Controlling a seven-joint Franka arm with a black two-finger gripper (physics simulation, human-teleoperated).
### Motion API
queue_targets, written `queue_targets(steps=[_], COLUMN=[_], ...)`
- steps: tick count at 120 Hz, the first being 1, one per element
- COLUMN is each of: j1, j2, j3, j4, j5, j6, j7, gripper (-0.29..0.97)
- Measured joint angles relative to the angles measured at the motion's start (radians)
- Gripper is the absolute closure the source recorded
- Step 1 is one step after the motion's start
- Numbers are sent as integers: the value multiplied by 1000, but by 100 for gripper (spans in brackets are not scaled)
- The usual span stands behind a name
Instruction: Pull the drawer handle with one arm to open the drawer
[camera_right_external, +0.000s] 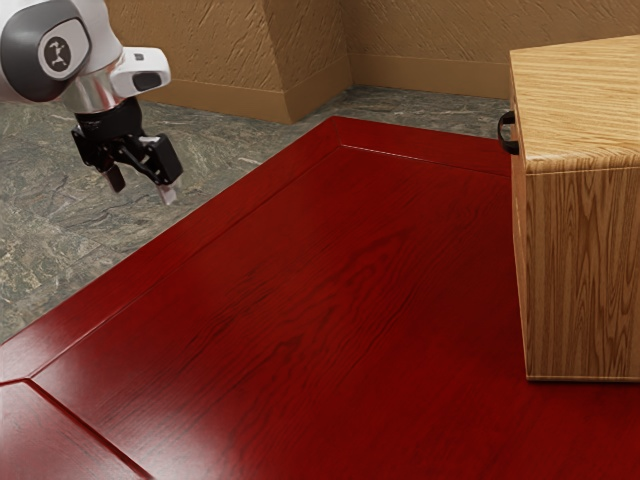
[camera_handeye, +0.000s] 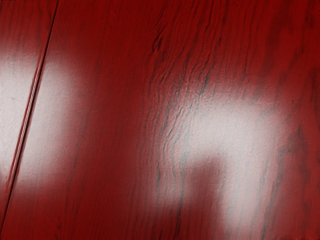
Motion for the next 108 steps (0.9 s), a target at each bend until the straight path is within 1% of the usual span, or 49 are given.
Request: queue_targets(steps=[14,23,32,54,72,81,83,86,95,99,102,104,108], j1=[-2,-15,-29,-16,9,60,50,9,-194,-261,-283,-280,-231], j2=[0,-26,-70,-84,-80,-28,-21,-14,-1,3,11,23,46], j3=[1,2,-12,-18,-20,-38,-42,-45,-48,-49,-55,-64,-124], j4=[8,160,209,192,131,115,115,116,108,106,116,127,145], j5=[0,-3,-7,-16,-86,-98,-113,-136,-166,-172,-170,-164,-149], j6=[0,-22,-39,-63,-86,-96,-98,-100,-94,-88,-83,-78,-61], j7=[14,23,32,50,59,18,3,-20,-82,-104,-115,-120,-127], gripper=[0,0,0,0,0,0,0,0,0,0,1,1,0])
